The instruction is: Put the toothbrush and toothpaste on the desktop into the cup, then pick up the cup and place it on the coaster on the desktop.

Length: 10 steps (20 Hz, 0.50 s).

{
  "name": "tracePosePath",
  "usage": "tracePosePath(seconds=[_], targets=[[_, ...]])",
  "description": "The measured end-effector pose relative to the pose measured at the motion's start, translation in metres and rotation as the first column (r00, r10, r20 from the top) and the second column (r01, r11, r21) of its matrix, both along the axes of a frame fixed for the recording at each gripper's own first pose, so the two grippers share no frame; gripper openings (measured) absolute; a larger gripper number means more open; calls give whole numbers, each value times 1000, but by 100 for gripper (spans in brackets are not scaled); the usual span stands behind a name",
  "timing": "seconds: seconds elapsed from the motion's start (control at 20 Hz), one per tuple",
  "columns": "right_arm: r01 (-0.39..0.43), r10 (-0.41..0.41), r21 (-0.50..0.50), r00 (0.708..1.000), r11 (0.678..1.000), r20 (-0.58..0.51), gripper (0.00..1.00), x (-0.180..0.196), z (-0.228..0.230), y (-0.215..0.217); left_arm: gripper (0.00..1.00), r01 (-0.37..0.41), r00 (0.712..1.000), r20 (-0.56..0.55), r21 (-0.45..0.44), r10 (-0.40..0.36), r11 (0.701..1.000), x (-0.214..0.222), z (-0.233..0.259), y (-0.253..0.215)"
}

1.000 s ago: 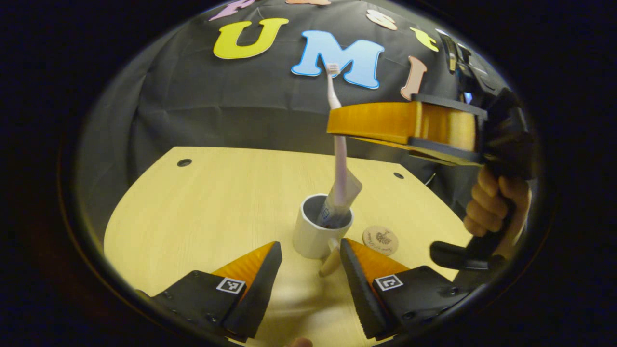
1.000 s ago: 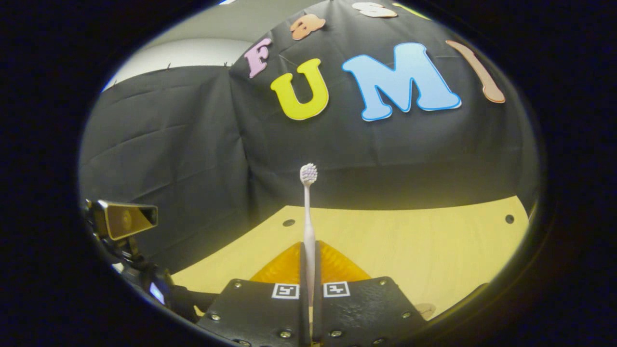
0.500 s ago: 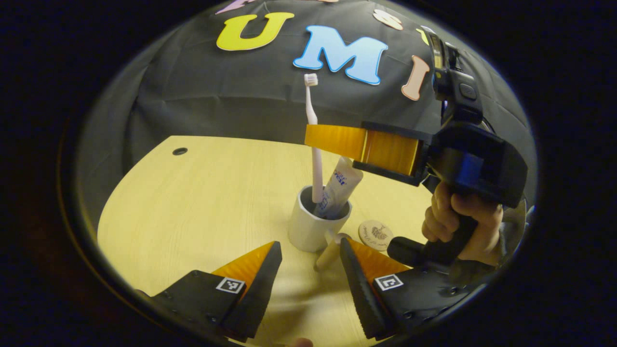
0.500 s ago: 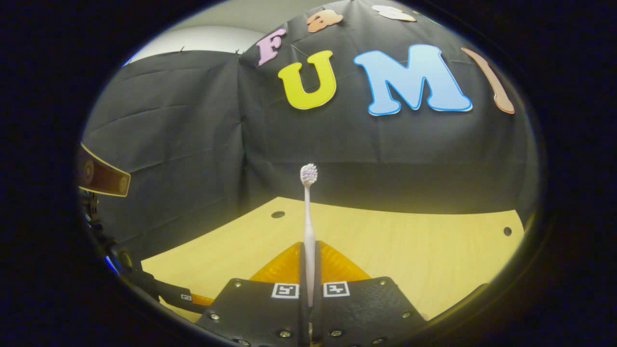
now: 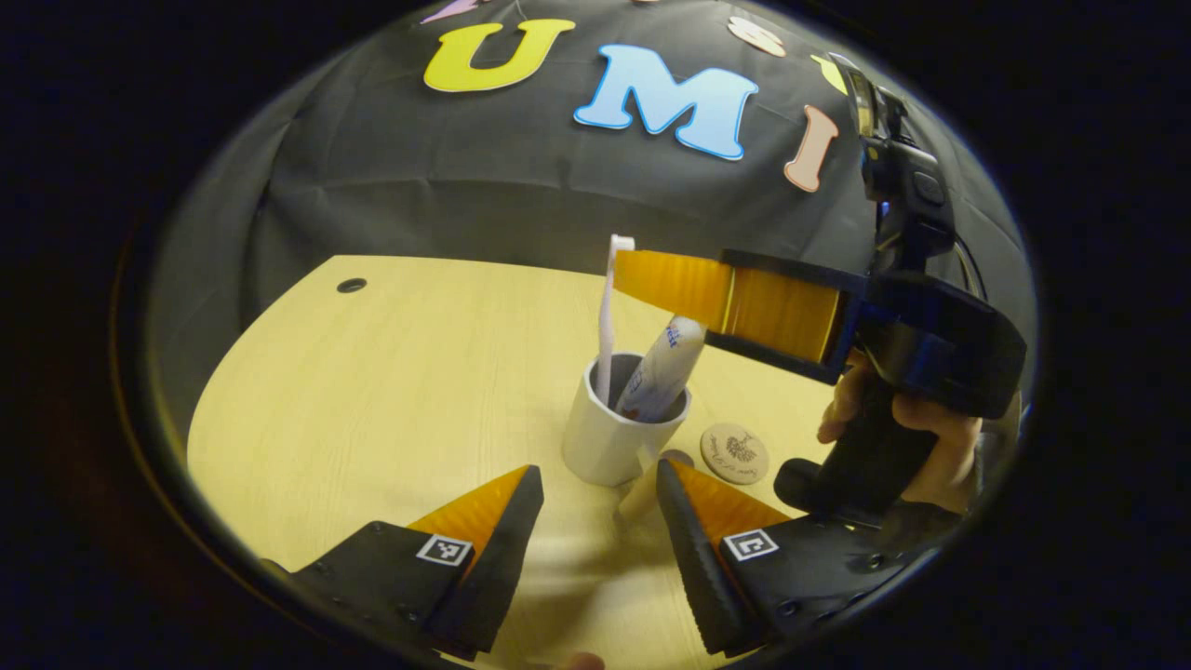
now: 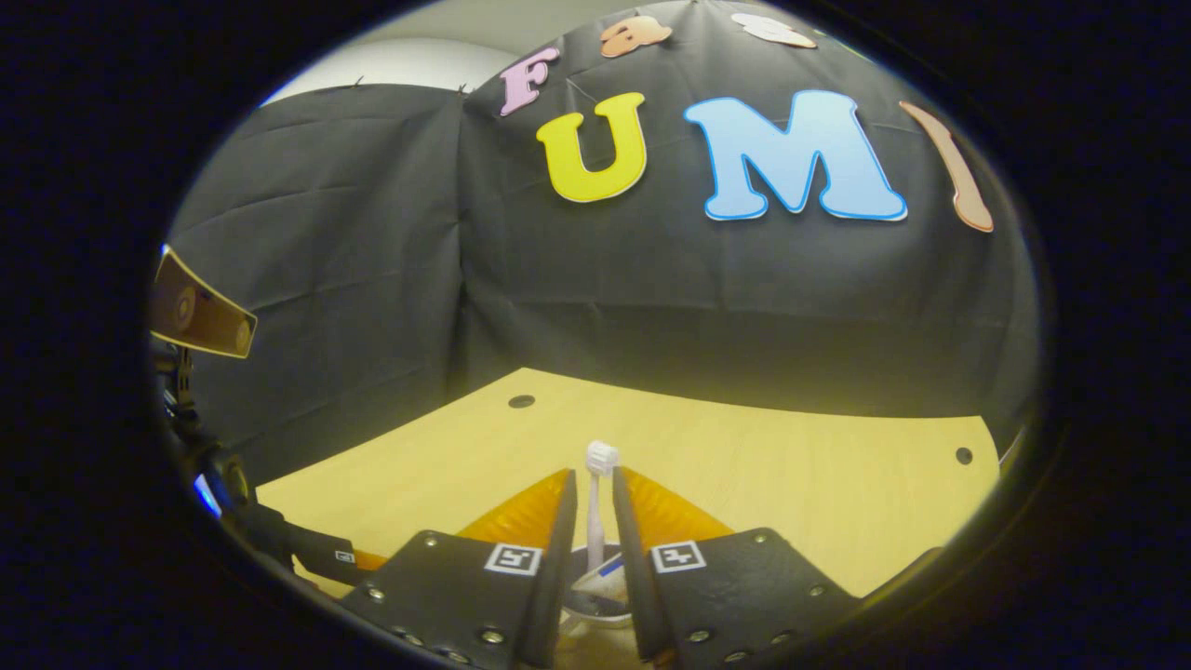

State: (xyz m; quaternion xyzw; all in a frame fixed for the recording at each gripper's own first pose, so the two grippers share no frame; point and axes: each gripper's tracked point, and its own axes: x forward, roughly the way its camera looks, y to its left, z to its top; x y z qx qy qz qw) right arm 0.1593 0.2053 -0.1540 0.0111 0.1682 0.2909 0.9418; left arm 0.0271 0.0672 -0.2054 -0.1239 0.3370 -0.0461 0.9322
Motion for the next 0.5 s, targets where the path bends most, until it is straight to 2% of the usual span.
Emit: tracePosePath(seconds=[0.1,0.25,0.35,0.5], targets=[[6,-6,13,1000,1000,-12,51,-2,3,-2,83,3,1000,1,4,-3,1000,1,1,0],[20,-20,37,1000,999,8,62,0,16,-7,83,8,1000,2,9,-8,1000,1,2,-2],[45,-46,42,998,998,30,91,1,26,-18,82,12,1000,5,14,-12,1000,2,2,-4],[85,-88,70,995,994,42,91,3,40,-31,83,23,1000,10,15,-23,1000,2,9,-9]])
